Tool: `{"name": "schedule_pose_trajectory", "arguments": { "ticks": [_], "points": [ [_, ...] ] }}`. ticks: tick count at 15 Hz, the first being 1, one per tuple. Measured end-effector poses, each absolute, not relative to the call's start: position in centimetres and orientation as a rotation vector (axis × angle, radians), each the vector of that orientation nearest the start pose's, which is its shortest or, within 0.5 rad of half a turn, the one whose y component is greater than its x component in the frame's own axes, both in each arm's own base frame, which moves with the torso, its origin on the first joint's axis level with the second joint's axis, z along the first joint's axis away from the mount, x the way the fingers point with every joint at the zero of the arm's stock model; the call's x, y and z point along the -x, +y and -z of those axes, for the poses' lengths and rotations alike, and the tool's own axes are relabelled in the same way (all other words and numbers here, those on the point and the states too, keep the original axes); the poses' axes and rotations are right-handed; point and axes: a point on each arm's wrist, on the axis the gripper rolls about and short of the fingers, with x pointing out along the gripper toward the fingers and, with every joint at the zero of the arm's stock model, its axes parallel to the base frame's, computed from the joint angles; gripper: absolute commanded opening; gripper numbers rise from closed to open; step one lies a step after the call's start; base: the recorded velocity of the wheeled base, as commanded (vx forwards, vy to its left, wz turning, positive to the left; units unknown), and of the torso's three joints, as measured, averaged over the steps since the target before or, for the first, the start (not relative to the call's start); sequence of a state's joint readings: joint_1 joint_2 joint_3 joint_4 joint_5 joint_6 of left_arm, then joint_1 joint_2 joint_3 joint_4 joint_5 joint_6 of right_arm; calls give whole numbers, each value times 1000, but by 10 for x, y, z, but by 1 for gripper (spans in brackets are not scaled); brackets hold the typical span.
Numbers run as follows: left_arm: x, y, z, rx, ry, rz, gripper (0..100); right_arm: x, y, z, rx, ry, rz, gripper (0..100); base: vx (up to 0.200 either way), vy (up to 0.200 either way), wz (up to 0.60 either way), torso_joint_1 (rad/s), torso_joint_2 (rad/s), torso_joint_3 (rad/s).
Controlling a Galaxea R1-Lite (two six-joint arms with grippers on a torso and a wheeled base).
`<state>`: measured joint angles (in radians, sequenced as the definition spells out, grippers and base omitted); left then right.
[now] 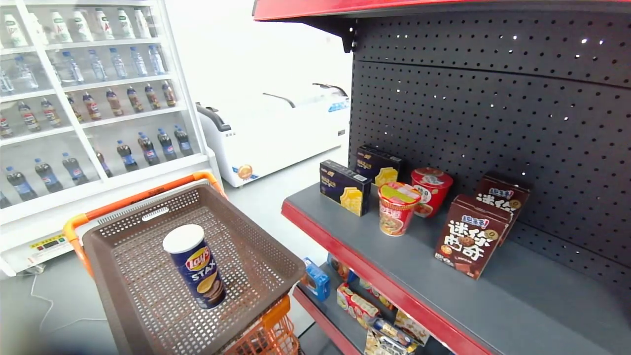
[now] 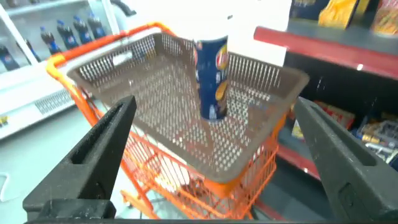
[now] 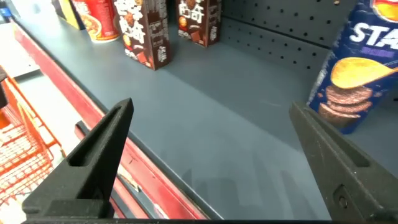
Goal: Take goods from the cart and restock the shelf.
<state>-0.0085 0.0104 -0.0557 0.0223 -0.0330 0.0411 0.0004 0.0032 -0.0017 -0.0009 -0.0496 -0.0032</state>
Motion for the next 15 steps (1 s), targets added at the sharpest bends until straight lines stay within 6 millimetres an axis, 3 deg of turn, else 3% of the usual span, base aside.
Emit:
{"name": "schedule_pose_trajectory", "arguments": {
  "ticks": [2, 4, 8, 11, 15],
  "points": [
    [30, 0, -117, -43, -5, 32, 100, 23, -1, -76, 3, 1, 48, 100, 0, 0, 0, 0, 0, 0],
    [21, 0, -149, -45, 73, 33, 100, 23, -1, -76, 3, 0, 49, 100, 0, 0, 0, 0, 0, 0],
    [-47, -1, -195, -60, 334, 62, 100, 23, -1, -76, 3, 0, 48, 100, 0, 0, 0, 0, 0, 0],
    [-104, -2, -197, -46, 430, 141, 100, 23, -1, -76, 3, 0, 47, 100, 0, 0, 0, 0, 0, 0],
    [-167, 9, -167, -31, 511, 146, 100, 23, -1, -76, 3, 0, 49, 100, 0, 0, 0, 0, 0, 0]
  ]
}}
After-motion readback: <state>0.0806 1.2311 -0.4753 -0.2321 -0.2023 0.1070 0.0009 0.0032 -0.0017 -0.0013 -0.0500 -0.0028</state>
